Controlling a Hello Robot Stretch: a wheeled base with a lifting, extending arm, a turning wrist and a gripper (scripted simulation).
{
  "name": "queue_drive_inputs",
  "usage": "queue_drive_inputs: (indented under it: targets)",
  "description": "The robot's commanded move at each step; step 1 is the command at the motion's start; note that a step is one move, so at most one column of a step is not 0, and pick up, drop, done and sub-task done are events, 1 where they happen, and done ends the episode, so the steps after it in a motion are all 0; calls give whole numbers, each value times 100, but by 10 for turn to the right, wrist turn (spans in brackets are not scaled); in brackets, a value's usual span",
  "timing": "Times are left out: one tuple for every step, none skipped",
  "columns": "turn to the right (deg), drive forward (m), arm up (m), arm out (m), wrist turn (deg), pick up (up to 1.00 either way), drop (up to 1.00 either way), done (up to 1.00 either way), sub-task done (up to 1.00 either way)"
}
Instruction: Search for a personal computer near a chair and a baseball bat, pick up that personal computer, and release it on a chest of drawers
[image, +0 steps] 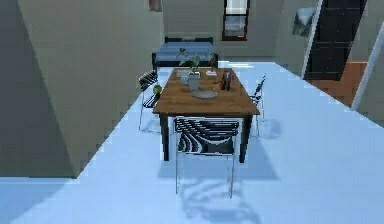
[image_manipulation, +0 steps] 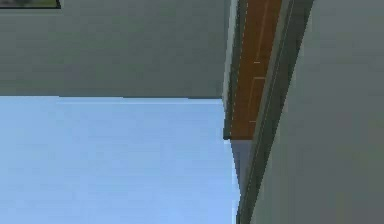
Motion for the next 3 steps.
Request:
queue_drive_inputs:
  targets:
    - [0,15,0,0,0,0,0,0,0]
    - [-450,0,0,0,0,0,0,0,0]
    - [-120,0,0,0,0,0,0,0,0]
